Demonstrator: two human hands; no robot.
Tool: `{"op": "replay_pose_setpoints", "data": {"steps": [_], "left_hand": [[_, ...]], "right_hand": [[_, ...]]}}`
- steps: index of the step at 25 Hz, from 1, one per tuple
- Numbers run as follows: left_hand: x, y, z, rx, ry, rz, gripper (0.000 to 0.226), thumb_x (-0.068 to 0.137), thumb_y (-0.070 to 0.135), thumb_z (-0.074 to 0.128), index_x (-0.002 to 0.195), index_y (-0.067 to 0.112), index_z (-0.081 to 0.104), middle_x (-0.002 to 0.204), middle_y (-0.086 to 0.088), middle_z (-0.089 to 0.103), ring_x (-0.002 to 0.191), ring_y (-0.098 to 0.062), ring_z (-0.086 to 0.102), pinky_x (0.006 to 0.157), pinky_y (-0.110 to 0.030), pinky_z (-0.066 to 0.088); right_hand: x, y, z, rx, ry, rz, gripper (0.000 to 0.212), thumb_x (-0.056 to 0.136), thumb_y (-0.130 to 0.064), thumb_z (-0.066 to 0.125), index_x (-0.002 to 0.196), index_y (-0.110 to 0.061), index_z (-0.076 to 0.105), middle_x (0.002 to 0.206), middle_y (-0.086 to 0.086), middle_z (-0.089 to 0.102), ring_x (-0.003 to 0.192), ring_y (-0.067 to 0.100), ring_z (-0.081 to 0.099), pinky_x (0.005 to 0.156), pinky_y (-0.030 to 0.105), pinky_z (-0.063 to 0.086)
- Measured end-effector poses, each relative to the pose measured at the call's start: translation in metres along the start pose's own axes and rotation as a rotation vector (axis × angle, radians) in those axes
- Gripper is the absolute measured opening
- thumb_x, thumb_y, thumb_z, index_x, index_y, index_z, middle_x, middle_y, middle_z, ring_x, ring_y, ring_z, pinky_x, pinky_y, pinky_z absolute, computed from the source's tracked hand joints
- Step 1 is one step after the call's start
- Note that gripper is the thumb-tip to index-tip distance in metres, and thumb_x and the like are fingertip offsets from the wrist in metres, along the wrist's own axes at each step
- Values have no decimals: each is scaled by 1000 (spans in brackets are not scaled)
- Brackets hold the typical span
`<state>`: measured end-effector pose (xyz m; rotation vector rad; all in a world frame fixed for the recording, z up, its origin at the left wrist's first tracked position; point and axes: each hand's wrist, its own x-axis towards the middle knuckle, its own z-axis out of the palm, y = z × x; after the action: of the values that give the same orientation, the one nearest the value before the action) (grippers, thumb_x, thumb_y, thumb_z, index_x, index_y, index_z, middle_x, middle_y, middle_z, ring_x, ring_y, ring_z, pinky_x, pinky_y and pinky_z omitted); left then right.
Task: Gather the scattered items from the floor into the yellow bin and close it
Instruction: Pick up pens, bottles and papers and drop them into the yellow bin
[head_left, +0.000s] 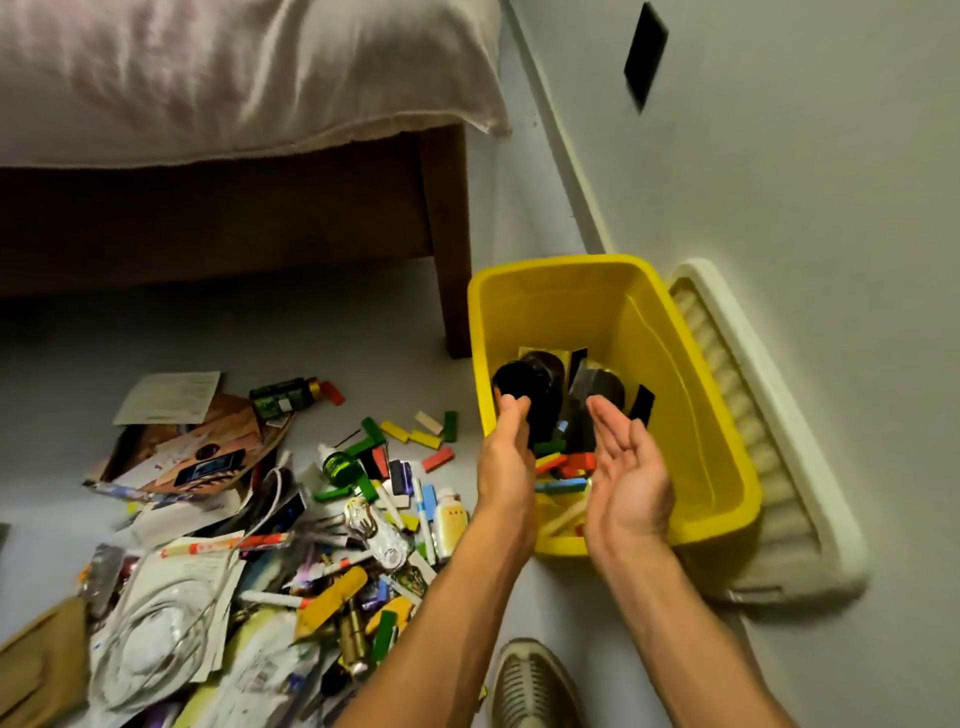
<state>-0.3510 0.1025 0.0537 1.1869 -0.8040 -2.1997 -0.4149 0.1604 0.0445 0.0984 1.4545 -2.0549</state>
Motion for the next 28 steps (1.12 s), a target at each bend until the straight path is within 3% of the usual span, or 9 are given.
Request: {"op": "replay_pose_setpoints", "data": {"steps": [2, 5, 9, 11, 14, 18, 22, 25, 28], "left_hand": [[-11, 4, -13, -8, 24, 125, 50, 103, 46, 33, 138, 15, 52, 139, 4, 56, 130, -8, 49, 110, -28, 36], [-23, 19, -53, -107, 171, 249, 35, 103, 37, 39, 117, 18, 65, 114, 3, 72, 108, -9, 66, 92, -24, 52], [-24, 19, -136, 87, 458, 139, 20, 100, 24, 51, 105, 19, 69, 105, -4, 73, 102, -21, 68, 90, -37, 53], [-17, 13, -182, 288, 516, 78, 20, 99, 21, 53, 114, 24, 65, 114, 0, 69, 100, -14, 64, 82, -28, 52], [4, 13, -238, 652, 516, 77, 32, 98, 14, 53, 127, 25, 60, 126, 1, 64, 88, -2, 60, 69, -14, 46], [45, 13, -281, 1214, 424, 188, 46, 90, 2, 54, 133, 20, 55, 130, -1, 60, 110, -20, 61, 96, -39, 51], [73, 10, -295, 1511, 365, 135, 33, 87, -2, 59, 114, 16, 61, 110, -5, 61, 96, -25, 62, 80, -37, 54], [78, 6, -296, 1560, 368, 139, 23, 91, 9, 62, 114, 15, 61, 110, -4, 57, 92, -24, 60, 77, -35, 52], [74, 8, -290, 1382, 399, 209, 21, 97, 28, 52, 114, 18, 54, 109, 2, 50, 88, -15, 53, 74, -30, 48]], "right_hand": [[-9, 7, 7, -53, -84, -43, 46, 105, -25, 26, 128, -8, 60, 132, 4, 62, 127, 7, 52, 107, 24, 33], [-35, 25, 33, -113, -260, -73, 42, 104, -20, 28, 127, -11, 62, 128, -1, 65, 124, 5, 55, 101, 20, 43], [-63, 76, 64, -310, -397, 12, 32, 101, -23, 40, 112, -15, 69, 109, -1, 73, 102, 13, 69, 85, 25, 56], [-59, 108, 74, -505, -396, 89, 27, 101, -19, 44, 101, -18, 71, 102, 4, 74, 90, 19, 72, 71, 27, 58], [-38, 155, 77, -841, -433, 130, 27, 97, -9, 50, 91, -26, 70, 99, 4, 73, 81, 18, 69, 64, 28, 54], [-13, 208, 75, -1261, -570, -70, 24, 93, -6, 57, 98, -26, 69, 100, -6, 69, 82, 9, 64, 65, 17, 47], [3, 231, 77, -1636, -788, -324, 29, 91, -9, 56, 117, -16, 66, 112, 2, 62, 101, 22, 55, 83, 32, 47], [6, 235, 81, -1804, -843, -424, 23, 93, -20, 56, 115, -20, 61, 110, 1, 63, 99, 23, 52, 82, 34, 43], [9, 235, 86, -1843, -907, -454, 21, 92, -18, 55, 113, -19, 57, 108, 4, 65, 99, 25, 53, 79, 35, 42]]}}
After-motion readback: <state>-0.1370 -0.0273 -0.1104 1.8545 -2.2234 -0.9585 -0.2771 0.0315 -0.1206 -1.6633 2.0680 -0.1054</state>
